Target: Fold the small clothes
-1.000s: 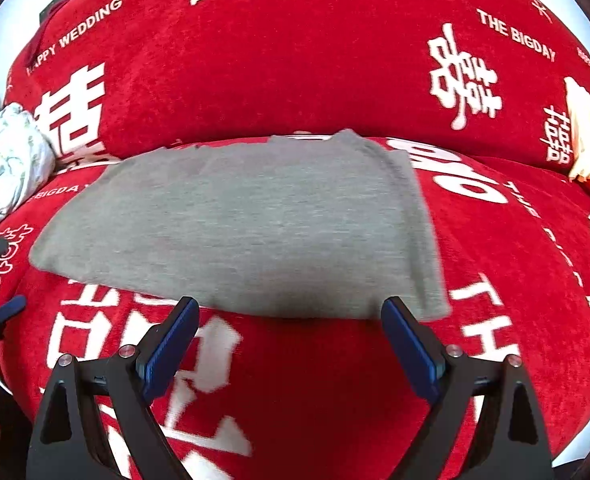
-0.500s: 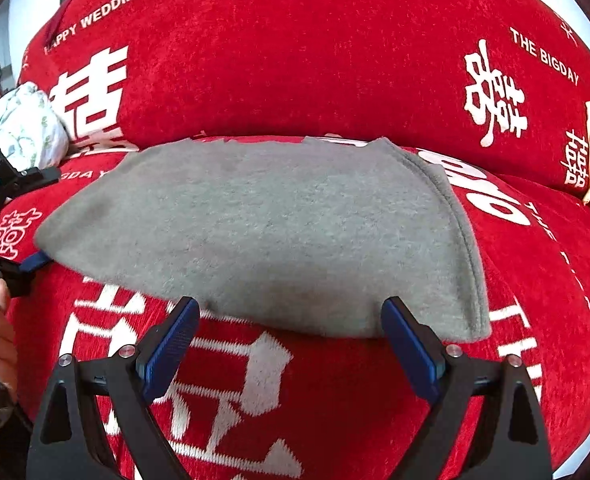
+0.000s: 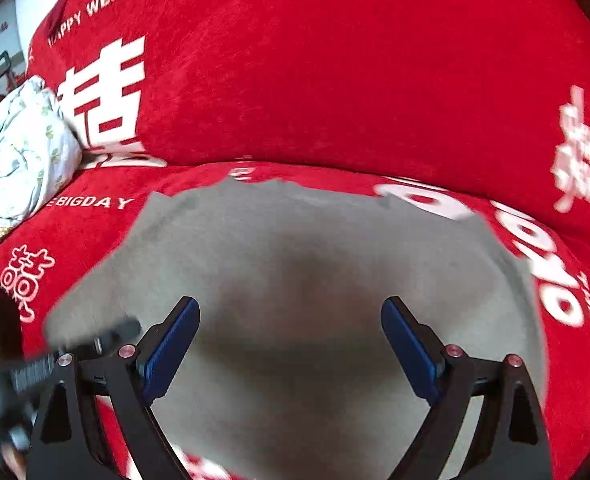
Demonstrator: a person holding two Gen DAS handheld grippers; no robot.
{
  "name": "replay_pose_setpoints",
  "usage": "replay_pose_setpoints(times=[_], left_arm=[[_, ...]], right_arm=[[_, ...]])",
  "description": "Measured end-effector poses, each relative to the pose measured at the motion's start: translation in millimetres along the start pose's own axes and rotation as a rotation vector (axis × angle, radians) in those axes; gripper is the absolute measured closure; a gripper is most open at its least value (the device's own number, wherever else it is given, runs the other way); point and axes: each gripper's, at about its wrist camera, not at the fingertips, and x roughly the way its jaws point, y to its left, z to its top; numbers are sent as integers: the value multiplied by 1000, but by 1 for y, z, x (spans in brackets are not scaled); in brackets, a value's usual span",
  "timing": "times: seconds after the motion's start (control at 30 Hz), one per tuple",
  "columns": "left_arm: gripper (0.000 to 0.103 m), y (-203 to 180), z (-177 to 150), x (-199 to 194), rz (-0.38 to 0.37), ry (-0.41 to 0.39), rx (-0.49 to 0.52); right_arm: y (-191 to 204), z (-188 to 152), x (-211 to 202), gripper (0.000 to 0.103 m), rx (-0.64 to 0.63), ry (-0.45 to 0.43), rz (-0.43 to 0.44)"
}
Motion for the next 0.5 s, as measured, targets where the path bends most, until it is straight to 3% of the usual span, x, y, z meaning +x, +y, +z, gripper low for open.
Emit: replay_pose_setpoints(times=[0.23, 0.37, 0.43, 0.5], left_arm=[[94, 12, 4, -5, -48, 18, -59], [94, 15, 4, -5, -59, 35, -61], [94, 13, 4, -5, -45, 38, -44], [94, 13, 5, -5, -29, 39, -41]], right_arm=[[57, 53, 70, 9, 32, 128, 77], [104, 71, 112, 9, -24, 222, 129], [125, 74, 136, 9, -67, 289, 105], [145, 74, 153, 9, -152, 316, 24]])
